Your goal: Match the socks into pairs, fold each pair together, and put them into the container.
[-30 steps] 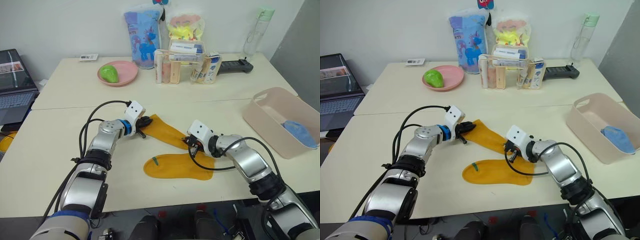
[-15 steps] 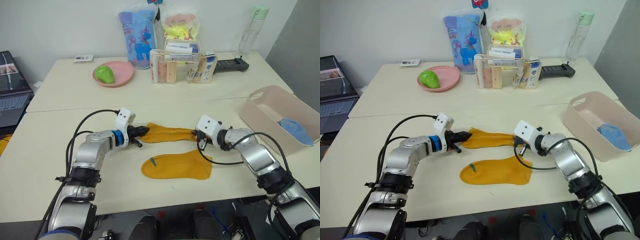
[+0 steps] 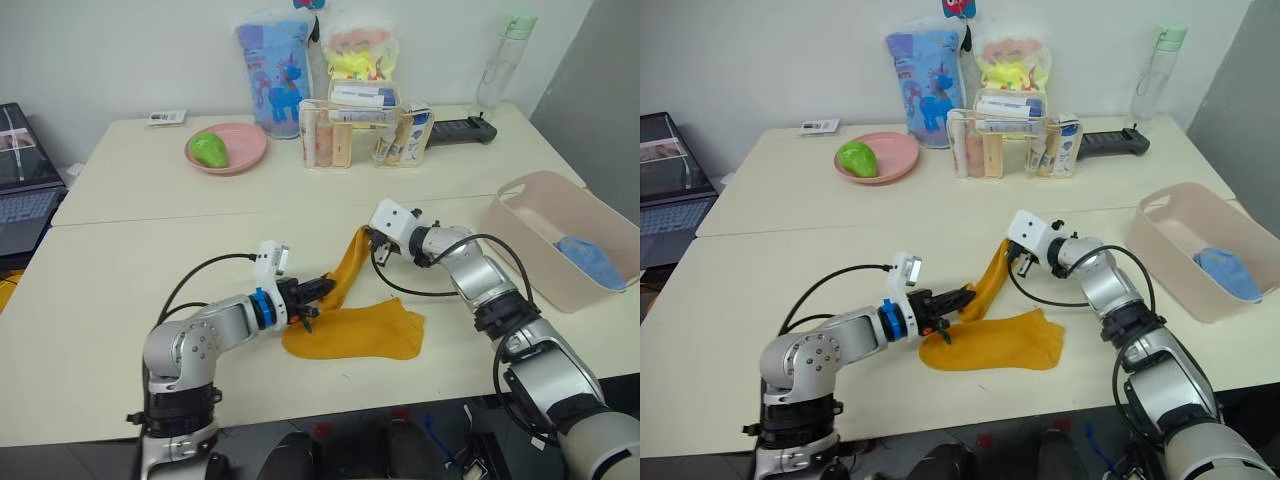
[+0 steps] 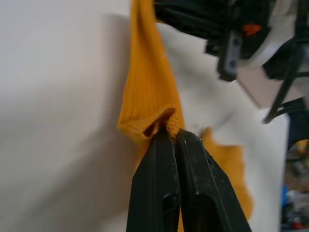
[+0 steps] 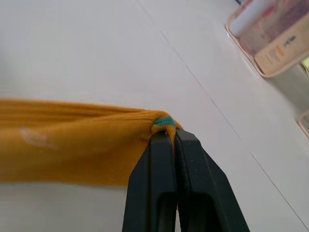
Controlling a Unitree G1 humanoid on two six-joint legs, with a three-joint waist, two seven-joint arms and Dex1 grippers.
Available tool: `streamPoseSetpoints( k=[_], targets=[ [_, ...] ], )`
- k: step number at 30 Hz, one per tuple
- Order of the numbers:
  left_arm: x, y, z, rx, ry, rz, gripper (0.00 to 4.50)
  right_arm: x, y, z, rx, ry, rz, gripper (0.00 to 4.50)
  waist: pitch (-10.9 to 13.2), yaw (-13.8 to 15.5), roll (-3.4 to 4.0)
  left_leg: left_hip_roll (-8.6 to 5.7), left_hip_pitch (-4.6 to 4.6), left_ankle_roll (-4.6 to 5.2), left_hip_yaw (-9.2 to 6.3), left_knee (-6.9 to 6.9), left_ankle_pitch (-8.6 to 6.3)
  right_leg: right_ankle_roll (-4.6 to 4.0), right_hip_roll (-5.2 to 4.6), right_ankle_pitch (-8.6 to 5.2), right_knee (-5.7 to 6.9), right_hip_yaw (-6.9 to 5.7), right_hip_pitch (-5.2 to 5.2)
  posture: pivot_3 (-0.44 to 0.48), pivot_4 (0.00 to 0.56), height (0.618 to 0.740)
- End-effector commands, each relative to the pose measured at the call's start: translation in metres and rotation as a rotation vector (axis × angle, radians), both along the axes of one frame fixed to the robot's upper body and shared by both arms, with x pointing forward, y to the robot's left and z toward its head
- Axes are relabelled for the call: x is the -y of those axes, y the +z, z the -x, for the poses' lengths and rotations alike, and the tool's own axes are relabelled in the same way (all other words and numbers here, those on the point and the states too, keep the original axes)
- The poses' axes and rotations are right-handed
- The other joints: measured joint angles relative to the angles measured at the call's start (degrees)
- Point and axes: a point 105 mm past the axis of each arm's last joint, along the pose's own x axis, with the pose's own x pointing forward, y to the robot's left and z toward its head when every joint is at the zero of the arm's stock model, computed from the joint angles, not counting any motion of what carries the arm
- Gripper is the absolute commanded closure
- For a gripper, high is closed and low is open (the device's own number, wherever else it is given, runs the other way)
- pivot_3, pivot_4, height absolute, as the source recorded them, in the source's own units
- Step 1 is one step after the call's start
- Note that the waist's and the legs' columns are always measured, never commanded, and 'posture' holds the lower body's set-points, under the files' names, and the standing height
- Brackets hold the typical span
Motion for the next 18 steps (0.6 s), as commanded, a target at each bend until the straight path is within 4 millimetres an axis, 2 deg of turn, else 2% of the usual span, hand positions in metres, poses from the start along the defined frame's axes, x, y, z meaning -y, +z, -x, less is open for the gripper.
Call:
streamPoseSetpoints(
  k=[1,5,6,9,16,18],
  targets=[
    [-0.001,0.009,0.005,0.031,0.006,-0.005,4.47,-0.004,0.016,-0.004,0.054,0.025,-0.011,4.50,0.0,0.0,0.00,0.00,0.02,0.00,0.01,-0.01,0.00,0.00,0.00,0.00,0.01,0.01,0.00,0.000,0.150,0.740],
    [-0.005,-0.003,0.006,0.016,0.036,-0.044,4.47,-0.012,0.014,-0.004,0.056,0.051,-0.016,4.50,0.0,-0.1,0.00,0.00,0.05,-0.01,0.05,-0.03,0.00,0.00,0.01,0.00,-0.01,0.04,0.01,0.000,0.150,0.740],
    [-0.006,-0.003,0.005,0.026,0.042,-0.048,4.50,-0.015,0.016,-0.004,0.052,0.055,-0.036,4.26,0.0,-0.1,0.00,0.00,0.05,-0.01,0.05,-0.04,0.00,0.00,0.01,0.00,-0.01,0.04,0.01,0.000,0.150,0.740],
    [-0.014,0.000,0.003,0.054,0.051,-0.059,3.82,-0.022,0.018,0.001,0.038,0.084,-0.079,3.44,0.0,-0.1,0.00,0.00,0.05,-0.01,0.02,-0.04,0.00,0.00,0.01,0.00,-0.01,0.02,0.01,0.000,0.150,0.740],
    [-0.057,0.024,-0.008,0.207,0.026,-0.148,1.56,-0.012,0.032,0.017,0.050,0.095,-0.211,0.87,0.0,0.1,0.02,0.00,0.05,-0.04,-0.05,-0.05,-0.02,0.00,0.02,0.00,-0.02,-0.02,0.01,0.000,0.150,0.740],
    [-0.068,0.029,-0.016,0.258,0.016,-0.200,0.90,-0.013,0.034,0.032,0.015,0.150,-0.247,0.86,0.0,0.2,0.02,-0.02,0.05,-0.04,-0.05,-0.06,-0.02,0.00,0.01,0.00,-0.05,-0.02,0.03,0.000,0.150,0.740]
  ],
)
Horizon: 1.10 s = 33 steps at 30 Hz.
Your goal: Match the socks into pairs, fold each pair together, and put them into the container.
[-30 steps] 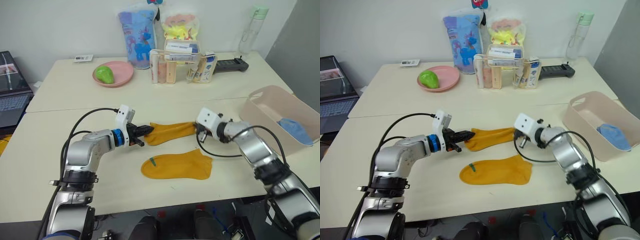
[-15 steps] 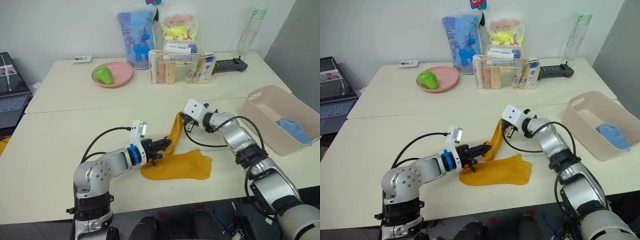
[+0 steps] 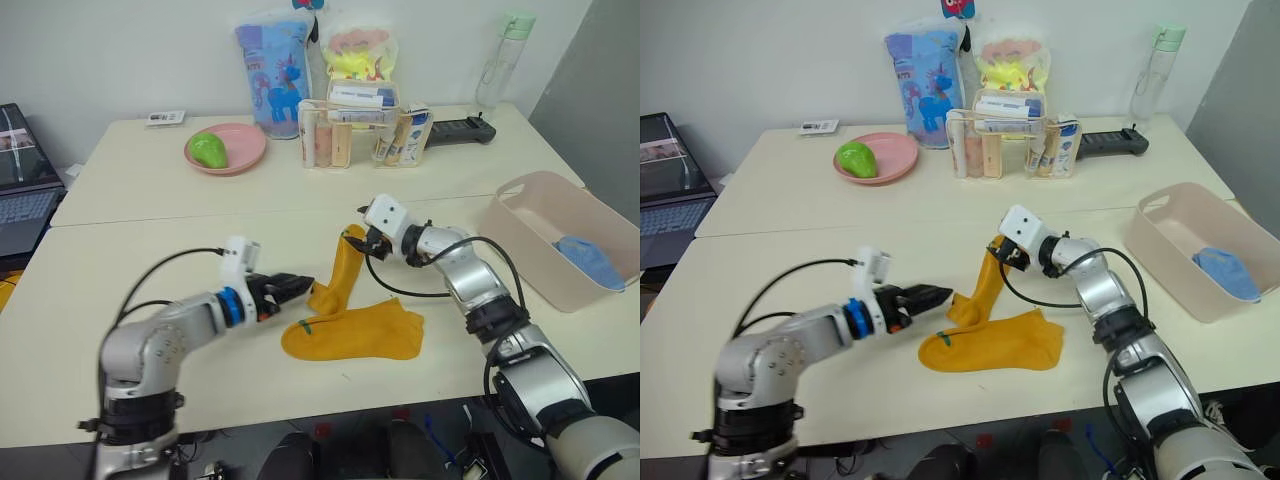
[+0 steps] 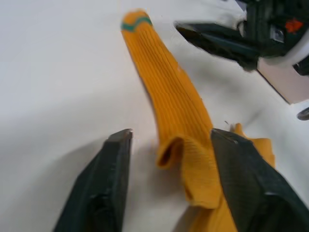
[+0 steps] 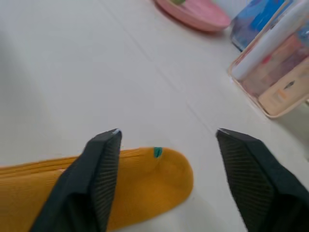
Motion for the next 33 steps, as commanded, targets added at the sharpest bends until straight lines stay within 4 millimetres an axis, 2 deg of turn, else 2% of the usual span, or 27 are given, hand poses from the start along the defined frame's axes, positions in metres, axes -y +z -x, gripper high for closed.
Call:
streamPoseSetpoints(
  k=[1,3,4,6,8,12,15,17,19,22,24,27,33],
  targets=[
    [-0.010,0.016,-0.014,0.148,-0.044,-0.079,0.56,-0.007,0.020,0.028,-0.004,0.130,-0.083,0.86,0.0,0.1,0.01,0.01,0.00,0.00,-0.02,0.00,0.00,0.00,0.00,0.00,-0.02,-0.02,0.01,0.000,0.150,0.740],
    [-0.006,0.019,-0.031,0.220,-0.071,-0.141,0.01,-0.014,0.010,0.058,-0.074,0.272,-0.049,0.86,0.0,0.4,0.02,0.00,0.00,-0.01,-0.06,-0.02,0.00,0.00,0.00,0.00,-0.03,-0.06,0.02,0.000,0.150,0.740],
    [0.000,0.020,-0.042,0.255,-0.084,-0.168,0.01,-0.016,0.004,0.069,-0.098,0.321,-0.012,0.86,0.0,0.5,0.02,0.00,-0.01,-0.01,-0.09,0.00,0.00,0.00,0.00,0.00,-0.05,-0.10,0.04,0.000,0.150,0.740],
    [0.014,0.017,-0.060,0.296,-0.112,-0.223,0.01,-0.020,-0.002,0.078,-0.138,0.365,0.023,0.86,0.0,0.7,0.01,-0.05,-0.01,0.00,-0.12,0.03,-0.01,0.00,-0.02,0.01,-0.10,-0.15,0.12,0.000,0.150,0.740],
    [0.031,0.017,-0.075,0.289,-0.123,-0.206,0.01,-0.026,0.001,0.078,-0.152,0.371,0.008,0.86,0.0,0.6,0.00,-0.07,-0.01,0.00,-0.08,0.05,-0.01,-0.01,-0.02,0.04,-0.08,-0.10,0.12,0.000,0.150,0.740],
    [0.072,0.021,-0.099,0.305,-0.170,-0.202,0.01,-0.045,0.000,0.088,-0.191,0.474,0.041,0.86,0.0,0.1,-0.01,-0.04,-0.08,0.00,-0.07,0.06,-0.01,-0.01,-0.03,0.03,-0.03,-0.11,0.00,0.000,0.150,0.740],
    [0.087,0.014,-0.106,0.303,-0.215,-0.244,0.01,-0.052,-0.007,0.089,-0.198,0.497,0.082,0.86,0.0,-0.2,-0.02,-0.03,-0.07,0.00,-0.04,0.06,-0.01,0.00,-0.03,0.03,-0.03,-0.11,-0.02,0.000,0.150,0.740],
    [0.097,0.002,-0.110,0.286,-0.239,-0.313,0.01,-0.058,-0.017,0.088,-0.201,0.509,0.148,0.86,0.0,-0.3,-0.01,-0.01,-0.06,0.00,0.01,0.05,-0.01,-0.01,-0.03,0.03,0.02,-0.11,-0.08,0.000,0.150,0.740],
    [0.102,-0.006,-0.114,0.267,-0.246,-0.366,0.01,-0.060,-0.026,0.085,-0.201,0.501,0.200,0.86,0.0,-0.3,-0.01,-0.03,-0.05,0.00,0.01,0.04,-0.01,-0.01,-0.03,0.03,0.01,-0.13,-0.11,0.000,0.150,0.740],
    [0.104,-0.005,-0.119,0.277,-0.226,-0.378,0.01,-0.061,-0.032,0.079,-0.188,0.487,0.240,0.86,0.0,-0.3,-0.02,-0.05,-0.08,0.00,0.01,0.05,-0.01,-0.01,-0.03,0.03,0.04,-0.12,-0.16,0.000,0.150,0.740],
    [0.102,-0.006,-0.122,0.281,-0.213,-0.393,0.40,-0.059,-0.036,0.077,-0.186,0.484,0.261,0.86,0.0,-0.3,-0.02,-0.05,-0.13,0.00,-0.01,0.07,-0.01,-0.01,-0.04,0.03,0.07,-0.14,-0.22,0.000,0.150,0.740],
    [0.101,-0.008,-0.123,0.276,-0.213,-0.399,1.29,-0.059,-0.039,0.075,-0.185,0.480,0.269,1.48,0.0,-0.2,-0.02,-0.09,-0.13,0.00,0.00,0.08,-0.01,0.00,-0.08,0.03,0.08,-0.12,-0.22,0.000,0.150,0.740],
    [0.098,-0.006,-0.125,0.273,-0.194,-0.388,3.30,-0.062,-0.028,0.078,-0.192,0.490,0.201,3.64,0.0,-0.3,-0.02,-0.08,-0.15,0.00,0.00,0.09,-0.01,0.00,-0.08,0.03,0.11,-0.12,-0.27,0.000,0.150,0.740]
  ],
)
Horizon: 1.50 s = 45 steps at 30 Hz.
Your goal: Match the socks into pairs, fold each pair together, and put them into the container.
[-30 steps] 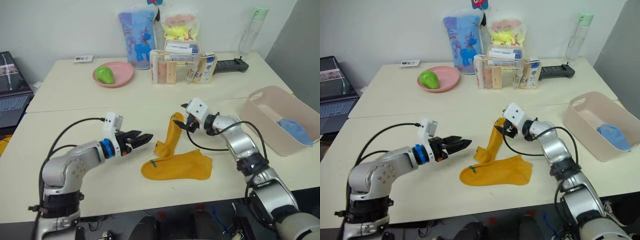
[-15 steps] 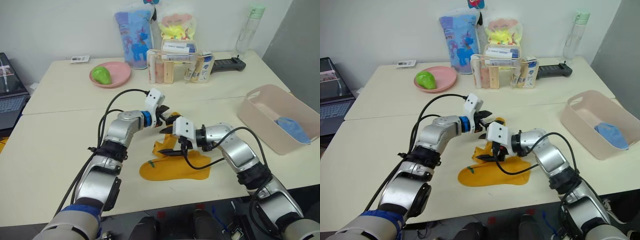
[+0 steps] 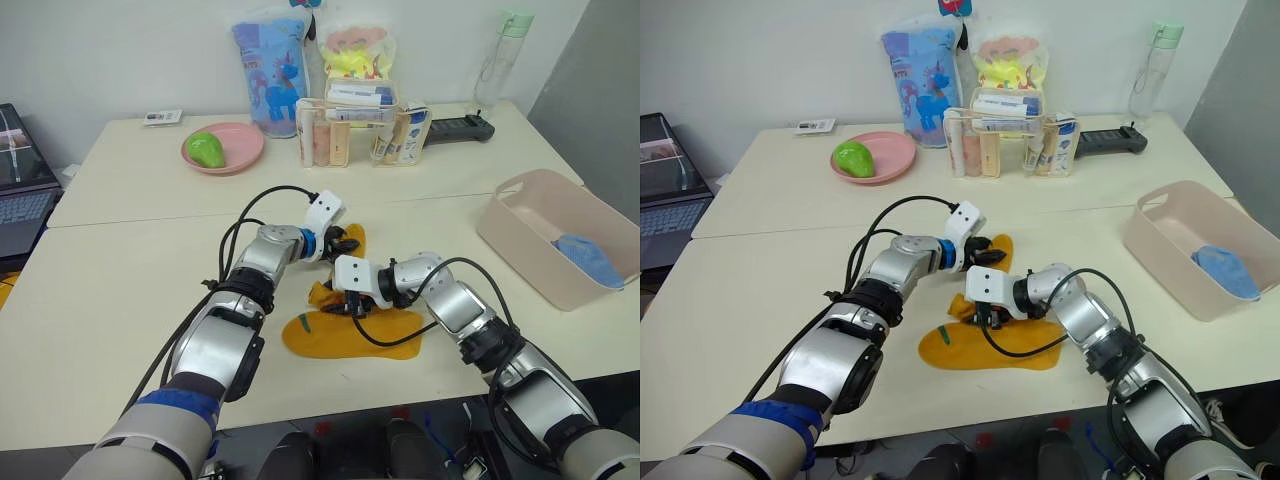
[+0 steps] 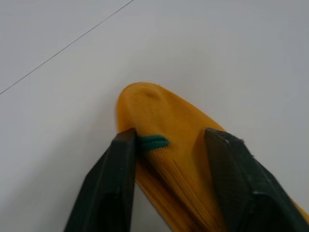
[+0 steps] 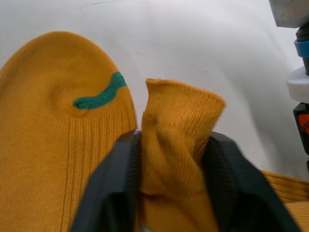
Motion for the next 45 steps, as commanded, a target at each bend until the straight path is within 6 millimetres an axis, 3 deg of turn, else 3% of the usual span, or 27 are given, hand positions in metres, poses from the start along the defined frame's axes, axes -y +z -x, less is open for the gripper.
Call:
streamPoseSetpoints(
  k=[1,2,4,14,17,20,28,32,38,42,45],
  targets=[
    [0.001,0.016,-0.005,0.048,0.003,0.018,3.64,-0.006,0.023,0.002,0.033,0.020,-0.076,3.97,0.0,0.0,0.00,0.00,-0.01,0.00,0.00,0.00,0.00,0.00,0.00,0.00,0.00,0.01,-0.02,0.000,0.150,0.740],
    [0.000,0.016,-0.006,0.049,0.004,0.017,3.98,-0.006,0.025,0.002,0.034,0.018,-0.082,4.38,0.0,0.0,0.00,-0.01,-0.03,0.00,0.01,0.00,0.00,0.00,0.00,0.00,0.01,0.01,-0.05,0.000,0.150,0.740],
    [-0.004,0.016,-0.007,0.049,0.016,0.019,4.49,-0.004,0.031,0.003,0.040,0.018,-0.102,4.50,0.0,0.0,0.00,-0.02,-0.06,0.00,0.00,0.02,0.00,0.00,-0.01,0.00,0.01,0.00,-0.07,0.000,0.150,0.740],
    [-0.014,0.021,-0.010,0.047,0.061,0.074,4.49,0.007,0.044,0.008,0.090,0.041,-0.118,4.50,0.0,0.0,0.00,-0.01,-0.11,0.00,0.01,0.02,0.00,0.00,-0.01,0.00,0.04,0.00,-0.13,0.000,0.150,0.740],
    [-0.023,0.025,-0.012,0.071,0.086,0.094,4.49,0.012,0.044,0.009,0.122,0.060,-0.092,4.50,0.0,0.0,-0.01,-0.02,-0.20,0.00,0.01,0.05,0.00,0.00,-0.01,0.00,0.06,0.00,-0.21,0.000,0.150,0.740],
    [-0.044,0.030,-0.011,0.074,0.143,0.130,4.49,0.027,0.036,0.001,0.228,0.071,0.017,4.50,0.0,-0.3,-0.01,-0.03,-0.45,0.00,0.03,0.09,0.00,0.01,-0.02,0.01,0.17,0.04,-0.57,0.000,0.150,0.740],
    [-0.094,0.023,0.021,0.078,0.285,0.144,4.49,0.065,0.026,-0.009,0.323,0.100,0.138,4.50,0.0,-1.1,0.00,0.01,-0.58,-0.01,0.06,0.11,0.01,0.00,-0.03,0.01,0.19,0.01,-0.73,0.000,0.150,0.740],
    [-0.092,0.013,0.050,0.049,0.317,0.175,4.49,0.074,0.022,-0.005,0.334,0.147,0.166,4.50,0.0,-1.0,0.00,0.02,-0.58,-0.01,0.07,0.12,0.00,0.00,-0.03,0.01,0.18,0.04,-0.71,0.000,0.150,0.740],
    [-0.087,0.005,0.063,0.020,0.392,0.218,4.49,0.077,0.019,0.000,0.353,0.219,0.176,4.50,0.0,-0.6,-0.01,0.02,-0.57,-0.01,0.07,0.15,0.01,-0.03,-0.03,0.03,0.17,0.00,-0.66,0.000,0.150,0.740],
    [-0.084,0.008,0.069,0.030,0.387,0.245,3.48,0.071,0.032,0.001,0.347,0.212,0.106,3.41,0.0,-0.6,-0.01,0.06,-0.57,-0.01,0.09,0.15,0.01,-0.03,-0.02,0.03,0.15,0.00,-0.66,0.000,0.150,0.740],
    [-0.098,0.016,0.068,0.074,0.392,0.223,2.58,0.076,0.049,-0.001,0.363,0.130,0.032,2.41,0.0,-0.6,-0.01,0.06,-0.57,-0.01,0.08,0.15,0.01,-0.04,-0.03,0.04,0.16,-0.01,-0.66,0.000,0.150,0.740]
  ],
)
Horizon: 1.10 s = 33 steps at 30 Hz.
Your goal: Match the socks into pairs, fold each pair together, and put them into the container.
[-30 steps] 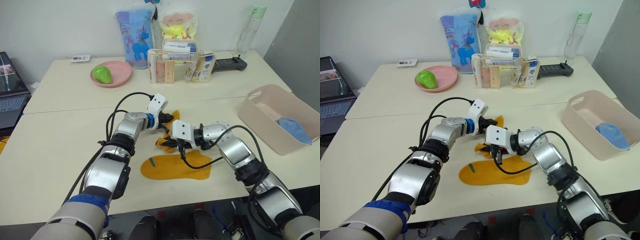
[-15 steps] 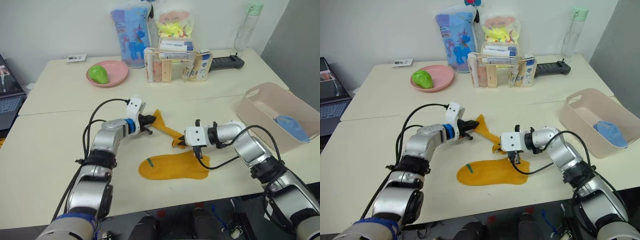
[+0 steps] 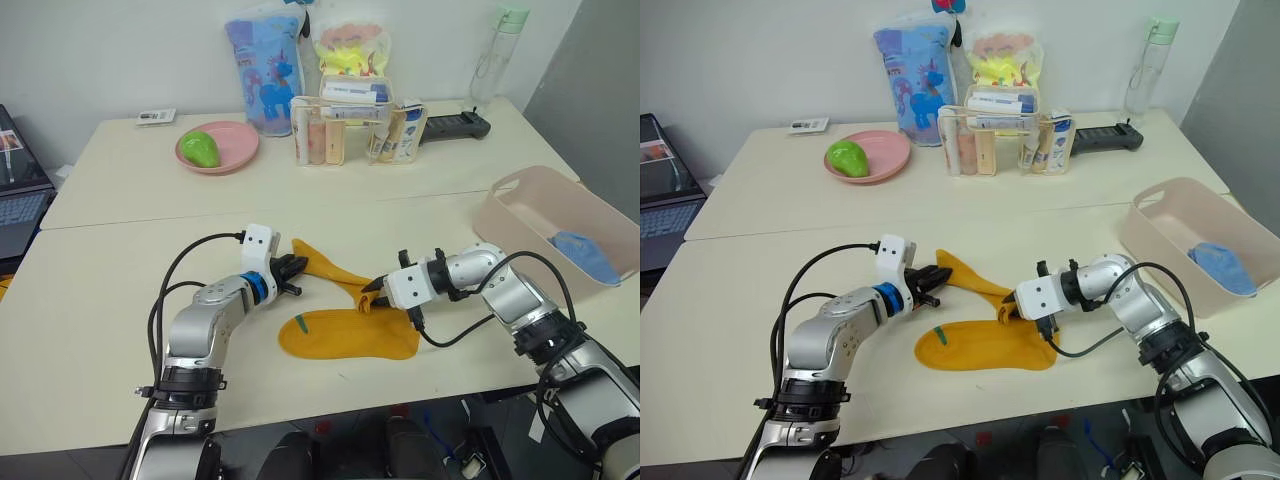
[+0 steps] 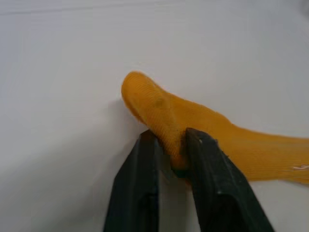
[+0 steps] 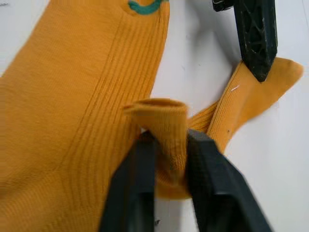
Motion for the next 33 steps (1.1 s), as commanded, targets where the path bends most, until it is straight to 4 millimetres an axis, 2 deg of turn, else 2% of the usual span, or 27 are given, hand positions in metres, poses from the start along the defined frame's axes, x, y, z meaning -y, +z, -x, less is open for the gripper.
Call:
streamPoseSetpoints(
  k=[1,3,8,9,11,14,19,25,28,33],
  targets=[
    [-0.017,0.026,-0.002,0.106,0.004,-0.028,2.26,0.007,0.032,-0.001,0.034,-0.076,-0.141,2.08,0.0,0.1,0.00,0.00,0.00,0.00,0.00,0.00,0.00,0.00,0.00,0.00,0.00,0.00,0.00,0.000,0.150,0.740],
    [-0.025,0.035,-0.004,0.156,-0.026,-0.058,1.62,0.013,0.039,0.007,-0.046,-0.135,-0.217,1.39,0.0,0.4,0.00,0.00,0.00,0.00,-0.01,0.00,0.00,0.00,-0.01,0.00,-0.03,-0.01,0.02,0.000,0.150,0.740],
    [-0.036,0.058,-0.010,0.314,-0.158,-0.156,0.06,0.023,0.046,0.026,-0.176,-0.273,-0.314,1.38,0.0,1.1,0.00,-0.01,-0.02,0.00,-0.04,-0.01,0.00,-0.04,-0.02,0.02,-0.04,-0.03,0.02,0.000,0.150,0.740],
    [-0.034,0.062,-0.011,0.360,-0.219,-0.220,0.02,0.026,0.042,0.028,-0.203,-0.322,-0.318,1.38,0.0,1.3,0.00,-0.01,-0.02,0.00,-0.05,-0.01,0.00,-0.05,-0.03,0.03,-0.05,-0.05,0.03,0.000,0.150,0.740],
    [-0.028,0.057,-0.012,0.410,-0.346,-0.360,0.02,0.028,0.031,0.030,-0.241,-0.424,-0.321,1.38,0.0,1.4,-0.02,-0.01,-0.02,0.00,-0.08,-0.01,0.00,-0.06,-0.04,0.04,-0.06,-0.10,0.06,0.000,0.150,0.740],
    [-0.021,0.048,-0.017,0.402,-0.455,-0.413,0.02,0.019,0.025,0.035,-0.302,-0.481,-0.359,1.38,0.0,1.3,0.00,-0.07,-0.02,0.00,-0.03,-0.02,0.00,-0.06,-0.08,0.04,-0.06,-0.08,0.08,0.000,0.150,0.740],
    [-0.013,0.037,-0.040,0.338,-0.429,-0.394,0.02,0.011,0.018,0.030,-0.326,-0.550,-0.393,1.38,-0.1,1.2,-0.04,-0.06,-0.03,0.01,-0.06,-0.01,0.00,-0.05,-0.05,0.04,-0.02,-0.11,0.05,0.000,0.150,0.740],
    [-0.009,0.020,-0.042,0.278,-0.462,-0.394,0.02,0.008,0.006,0.035,-0.314,-0.533,-0.330,1.38,-0.1,0.8,-0.03,-0.05,-0.05,0.01,-0.03,0.00,0.00,-0.05,-0.04,0.04,0.01,-0.09,-0.01,0.000,0.150,0.740],
    [-0.007,0.021,-0.043,0.283,-0.461,-0.379,0.61,0.004,0.007,0.034,-0.326,-0.530,-0.345,1.38,-0.1,0.8,-0.05,-0.05,-0.06,0.01,-0.05,0.00,0.00,-0.05,-0.04,0.04,0.01,-0.12,-0.01,0.000,0.150,0.740],
    [-0.005,0.021,-0.042,0.289,-0.468,-0.366,2.20,0.006,-0.004,0.027,-0.315,-0.557,-0.321,1.38,-0.1,0.8,-0.05,-0.06,-0.07,0.01,-0.05,0.01,0.00,-0.05,-0.04,0.04,0.01,-0.11,-0.01,0.000,0.150,0.740]
  ],
)
